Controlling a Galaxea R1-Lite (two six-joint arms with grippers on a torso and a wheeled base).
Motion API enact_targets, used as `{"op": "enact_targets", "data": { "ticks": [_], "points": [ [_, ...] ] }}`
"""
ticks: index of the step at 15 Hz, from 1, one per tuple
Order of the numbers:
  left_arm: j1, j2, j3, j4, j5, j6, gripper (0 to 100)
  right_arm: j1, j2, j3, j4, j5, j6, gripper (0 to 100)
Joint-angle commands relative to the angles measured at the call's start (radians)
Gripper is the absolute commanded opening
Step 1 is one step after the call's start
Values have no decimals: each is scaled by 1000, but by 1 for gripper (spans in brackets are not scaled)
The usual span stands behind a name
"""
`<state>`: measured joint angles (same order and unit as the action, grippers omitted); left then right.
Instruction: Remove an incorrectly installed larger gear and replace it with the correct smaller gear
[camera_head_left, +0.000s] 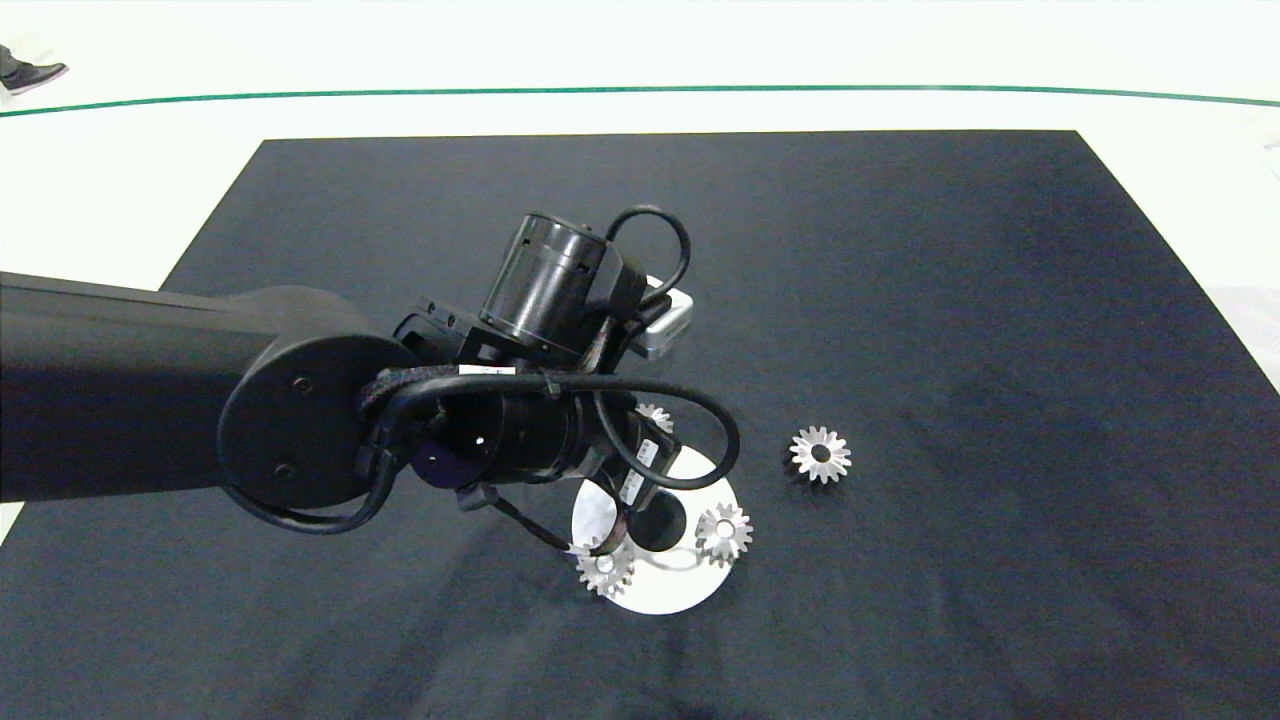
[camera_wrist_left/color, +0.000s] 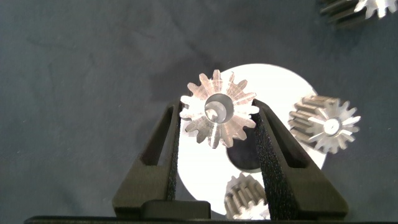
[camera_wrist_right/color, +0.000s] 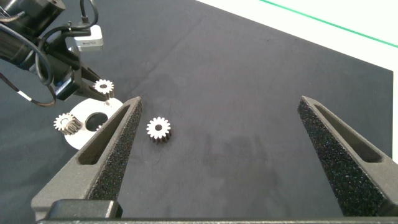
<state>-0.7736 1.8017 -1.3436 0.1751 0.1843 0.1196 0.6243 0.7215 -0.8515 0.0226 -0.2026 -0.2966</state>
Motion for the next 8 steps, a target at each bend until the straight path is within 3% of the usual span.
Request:
{"op": "enact_targets", "data": {
  "ticks": [1,8],
  "points": [
    [2,-12,27,-3,1,2,19,0,1,0,2,-1,-1,100],
    [2,-8,41,-6,3,2,19,0,1,0,2,-1,-3,100]
  ]
}}
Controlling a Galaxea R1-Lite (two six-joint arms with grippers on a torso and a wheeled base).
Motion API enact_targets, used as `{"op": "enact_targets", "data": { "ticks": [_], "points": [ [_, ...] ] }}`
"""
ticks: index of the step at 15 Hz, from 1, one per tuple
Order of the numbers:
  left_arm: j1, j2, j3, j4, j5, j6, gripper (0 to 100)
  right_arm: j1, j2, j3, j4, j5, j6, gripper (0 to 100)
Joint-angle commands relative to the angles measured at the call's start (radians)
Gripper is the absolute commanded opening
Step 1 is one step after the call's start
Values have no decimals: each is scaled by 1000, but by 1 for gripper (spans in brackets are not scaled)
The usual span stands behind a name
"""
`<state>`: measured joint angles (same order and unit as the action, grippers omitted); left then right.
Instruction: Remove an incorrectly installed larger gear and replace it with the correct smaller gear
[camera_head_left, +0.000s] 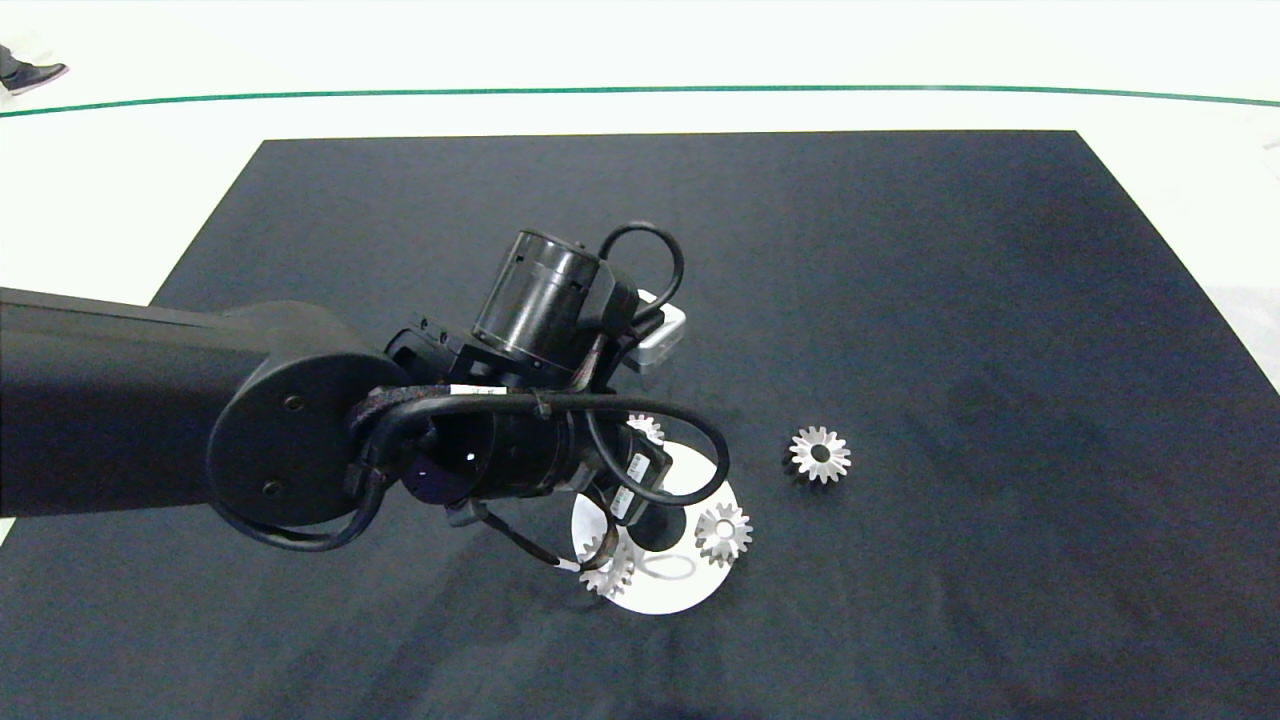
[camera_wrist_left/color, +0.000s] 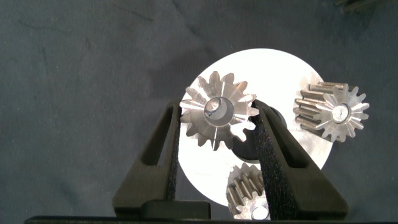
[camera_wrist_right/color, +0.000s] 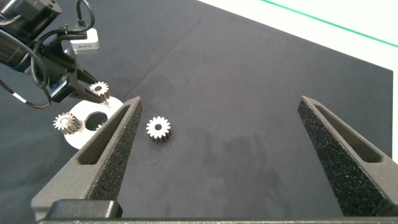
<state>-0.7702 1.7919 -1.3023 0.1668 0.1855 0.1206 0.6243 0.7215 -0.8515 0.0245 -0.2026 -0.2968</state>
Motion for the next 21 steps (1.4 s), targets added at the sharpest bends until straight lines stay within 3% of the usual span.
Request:
{"op": "enact_targets", "data": {
  "ticks": [1,9,21],
  "points": [
    [-1,4,-2,0,2,1,19,0,-1,0,0,-1,-2,100],
    [-6,9,-5,-33,5,7,19,0,-2,0,0,5,-2,100],
    [-3,-6,28,-41,18,48,19,0,-5,-1,-1,9,-1,100]
  ]
}}
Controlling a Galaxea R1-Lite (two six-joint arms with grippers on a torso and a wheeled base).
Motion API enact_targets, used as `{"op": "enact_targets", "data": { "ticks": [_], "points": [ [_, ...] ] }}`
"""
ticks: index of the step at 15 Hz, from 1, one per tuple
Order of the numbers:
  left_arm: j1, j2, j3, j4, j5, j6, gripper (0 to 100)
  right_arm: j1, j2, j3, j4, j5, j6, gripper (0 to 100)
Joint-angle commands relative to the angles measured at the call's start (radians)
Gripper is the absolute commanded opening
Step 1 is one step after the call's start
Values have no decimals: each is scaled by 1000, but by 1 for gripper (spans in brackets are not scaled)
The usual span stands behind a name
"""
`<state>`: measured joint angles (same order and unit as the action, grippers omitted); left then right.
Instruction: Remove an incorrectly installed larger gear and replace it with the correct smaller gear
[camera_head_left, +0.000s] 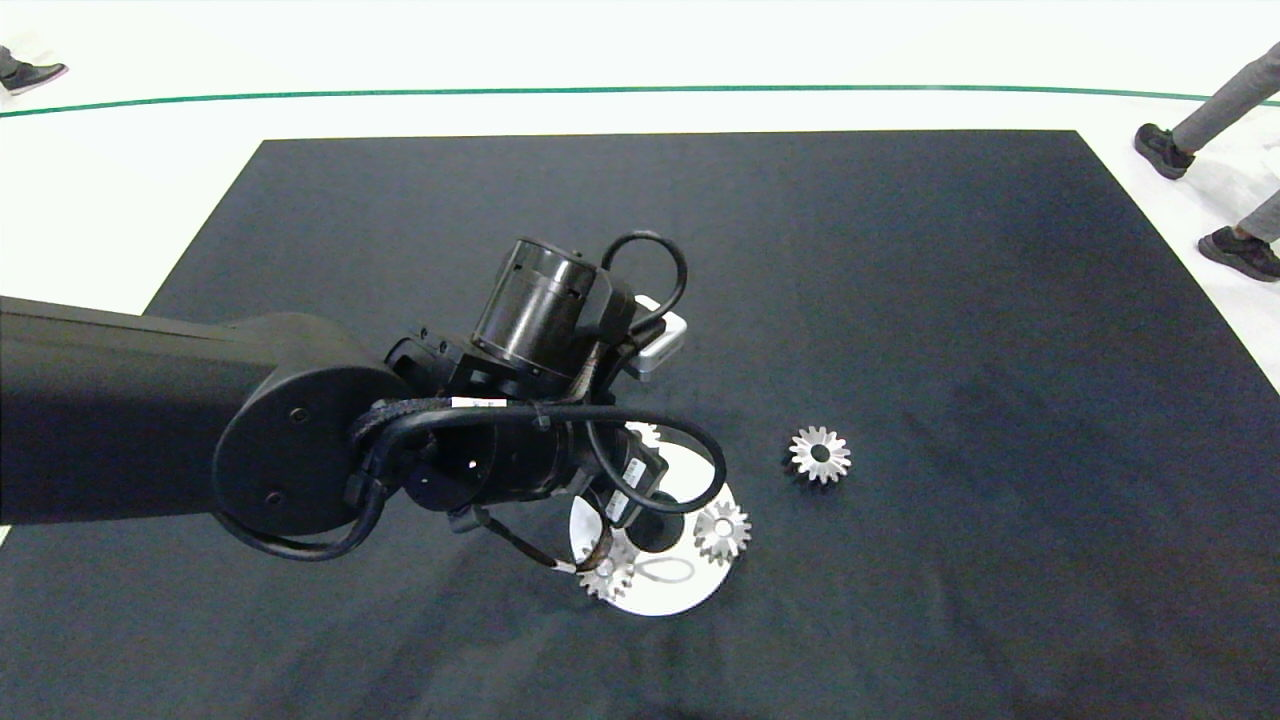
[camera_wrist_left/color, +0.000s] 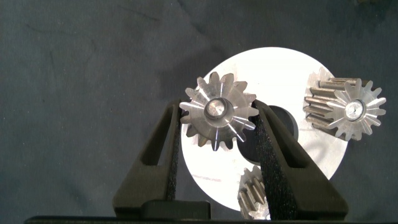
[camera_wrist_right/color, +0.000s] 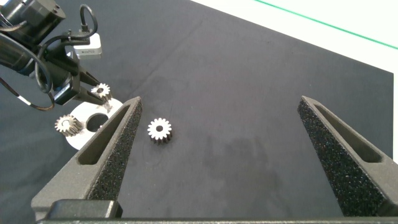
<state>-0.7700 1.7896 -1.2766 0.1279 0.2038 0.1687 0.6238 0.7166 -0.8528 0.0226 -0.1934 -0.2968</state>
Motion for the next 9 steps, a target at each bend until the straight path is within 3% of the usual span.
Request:
{"op": "enact_targets", "data": {
  "ticks": [1,2,9],
  "points": [
    [-2,-4,8,-2,0,2,19,1,0,0,0,0,-2,100],
    [-2,-4,14,-2,0,2,100,1,-2,0,0,0,-2,100],
    [1,-41,33,-22,0,-6,100,-1,4,-25,-4,0,1,100]
  ]
}}
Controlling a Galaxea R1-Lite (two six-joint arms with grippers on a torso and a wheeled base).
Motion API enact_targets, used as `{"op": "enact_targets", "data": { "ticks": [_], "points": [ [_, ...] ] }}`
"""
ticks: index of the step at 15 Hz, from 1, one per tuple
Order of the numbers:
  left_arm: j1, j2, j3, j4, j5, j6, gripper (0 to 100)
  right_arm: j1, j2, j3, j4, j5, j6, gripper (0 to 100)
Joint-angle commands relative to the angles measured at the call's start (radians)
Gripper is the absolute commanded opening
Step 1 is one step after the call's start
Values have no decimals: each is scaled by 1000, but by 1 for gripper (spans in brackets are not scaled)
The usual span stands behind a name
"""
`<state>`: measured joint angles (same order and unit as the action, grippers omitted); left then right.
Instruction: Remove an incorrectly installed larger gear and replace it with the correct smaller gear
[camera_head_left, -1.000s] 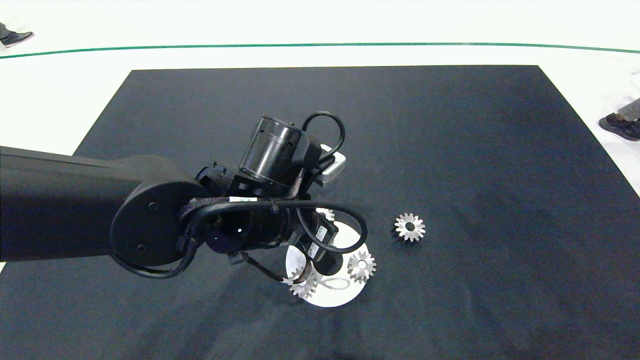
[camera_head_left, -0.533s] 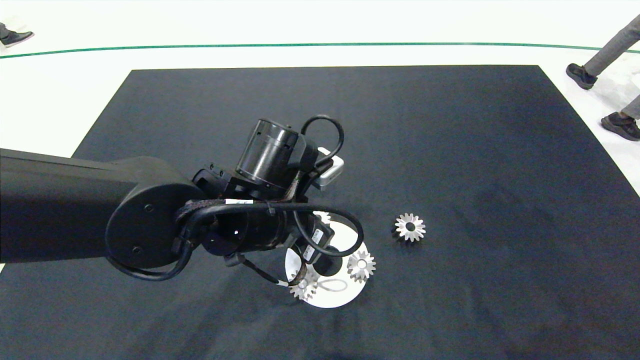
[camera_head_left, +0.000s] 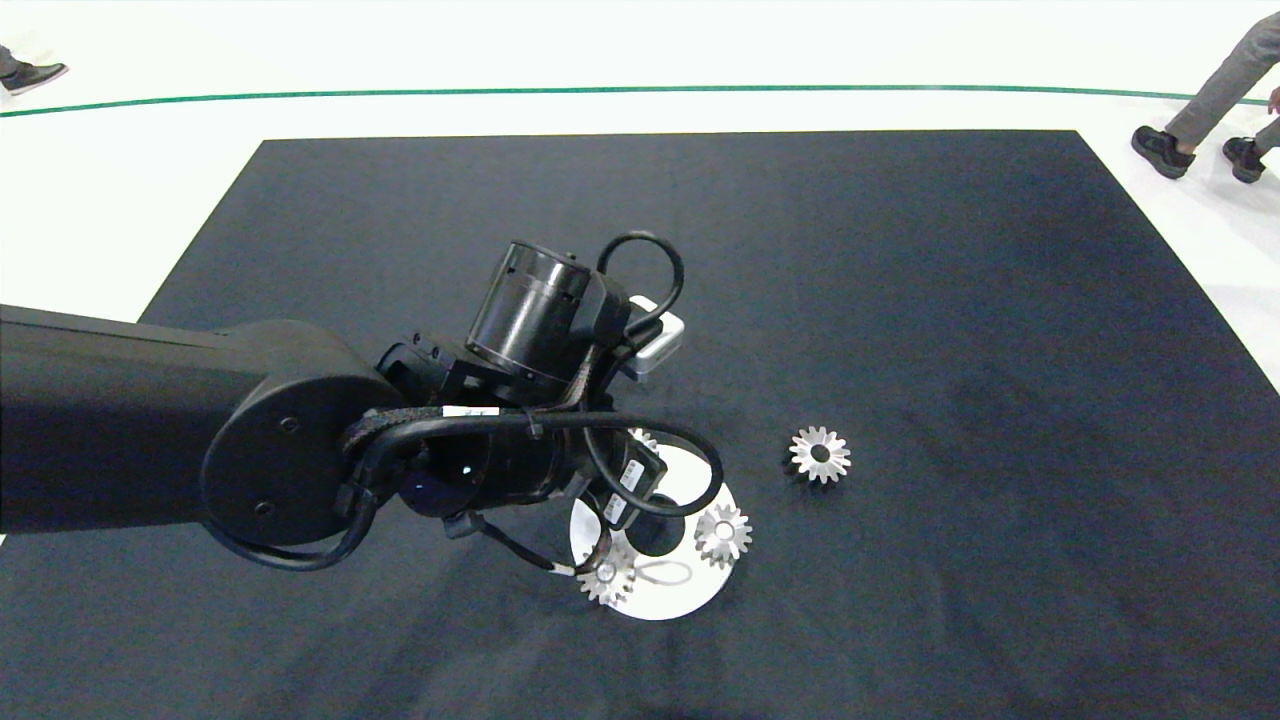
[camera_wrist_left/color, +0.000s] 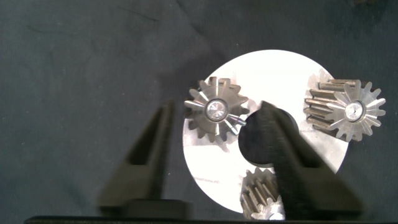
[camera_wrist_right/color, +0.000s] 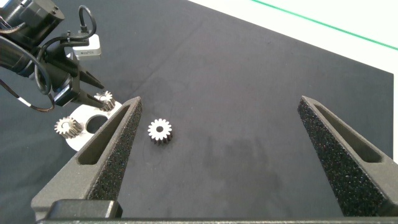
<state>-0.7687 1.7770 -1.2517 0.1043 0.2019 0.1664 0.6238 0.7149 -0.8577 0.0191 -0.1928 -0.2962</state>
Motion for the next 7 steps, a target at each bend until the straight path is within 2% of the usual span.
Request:
{"op": "enact_targets", "data": {
  "ticks": [1,2,3,4,5,6,7],
  "points": [
    [3,-65,11,5,2,-7,100,-4,3,-32,-1,-1,5,100],
    [6,-110,17,6,4,-8,100,-6,0,-32,-1,-7,5,100],
    [32,-218,46,9,7,-8,100,-7,-8,-32,-1,-24,5,100],
    [55,-329,72,12,8,-8,100,-6,-20,-44,-1,-57,5,100],
    [85,-446,94,43,16,-7,100,-7,-38,-58,2,-102,2,100],
    [131,-562,95,146,57,-1,100,-7,-71,-61,2,-169,-17,100],
    [147,-666,94,236,88,-4,100,-9,-104,-64,-1,-226,-29,100]
  ]
}}
